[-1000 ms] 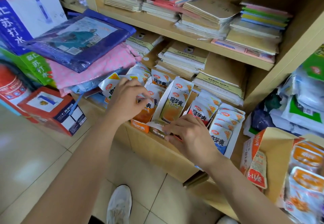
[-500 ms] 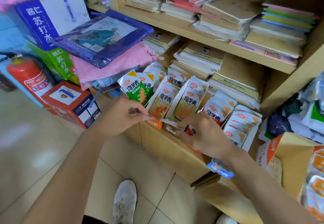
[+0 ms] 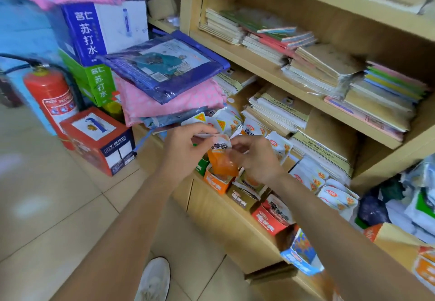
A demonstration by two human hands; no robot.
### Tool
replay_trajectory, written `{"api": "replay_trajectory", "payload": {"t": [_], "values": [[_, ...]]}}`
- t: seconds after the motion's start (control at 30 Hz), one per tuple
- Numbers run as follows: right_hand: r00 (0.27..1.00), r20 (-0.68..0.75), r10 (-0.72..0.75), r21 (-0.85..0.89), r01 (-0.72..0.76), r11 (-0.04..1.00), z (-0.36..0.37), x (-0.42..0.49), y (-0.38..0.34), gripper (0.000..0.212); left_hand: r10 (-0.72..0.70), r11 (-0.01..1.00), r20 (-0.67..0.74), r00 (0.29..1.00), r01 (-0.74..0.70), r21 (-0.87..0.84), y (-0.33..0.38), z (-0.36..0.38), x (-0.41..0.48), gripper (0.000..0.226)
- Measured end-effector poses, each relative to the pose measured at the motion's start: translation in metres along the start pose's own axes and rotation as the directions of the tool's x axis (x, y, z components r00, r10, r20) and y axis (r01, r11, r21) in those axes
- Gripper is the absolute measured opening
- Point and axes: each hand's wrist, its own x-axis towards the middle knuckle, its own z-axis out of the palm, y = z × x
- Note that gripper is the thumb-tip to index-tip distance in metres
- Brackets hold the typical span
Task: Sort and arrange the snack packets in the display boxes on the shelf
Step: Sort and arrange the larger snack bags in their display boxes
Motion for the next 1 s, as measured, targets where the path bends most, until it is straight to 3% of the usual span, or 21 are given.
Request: {"api": "replay_trajectory", "payload": {"t": [0.13,0.23,0.3,0.37,0.43,0.63,0.77,1.0], "values": [[0.977,-0.209,0.043,0.041,-0.035,0.999,-0.011,0.009,0.005,0.015,-0.109,0.994,-0.086,0.99,0.11,0.009,-0.013,-0.011,0.006,0.047],[0.901,-0.407,0.15,0.148,-0.097,0.984,-0.025,0.017,0.001,0.021,-0.145,0.96,-0.199,0.969,0.187,0.21,-0.038,-0.011,0.012,0.057],[0.852,-0.476,0.216,0.214,-0.126,0.969,-0.029,0.025,-0.002,0.025,-0.283,0.933,-0.159,0.946,0.31,0.181,-0.049,-0.006,0.016,0.066],[0.847,-0.474,0.24,0.239,-0.138,0.961,-0.027,0.036,-0.004,0.025,-0.445,0.891,-0.098,0.89,0.451,0.052,-0.057,0.002,0.021,0.066],[0.865,-0.43,0.257,0.295,-0.134,0.946,-0.022,0.045,-0.007,0.029,-0.517,0.855,-0.091,0.851,0.518,-0.01,-0.059,0.006,0.025,0.051],[0.931,-0.275,0.242,0.395,-0.12,0.911,-0.005,0.062,-0.005,0.019,-0.456,0.881,-0.215,0.863,0.473,0.028,-0.061,0.006,0.03,0.011],[0.917,-0.314,0.246,0.424,-0.097,0.901,-0.023,0.053,-0.004,0.025,-0.425,0.887,-0.283,0.86,0.458,0.061,-0.06,0.001,0.031,0.007],[0.86,-0.417,0.295,0.423,-0.103,0.9,-0.064,0.023,0.024,0.01,-0.411,0.882,-0.303,0.86,0.459,0.106,-0.055,0.006,0.029,0.017]]}}
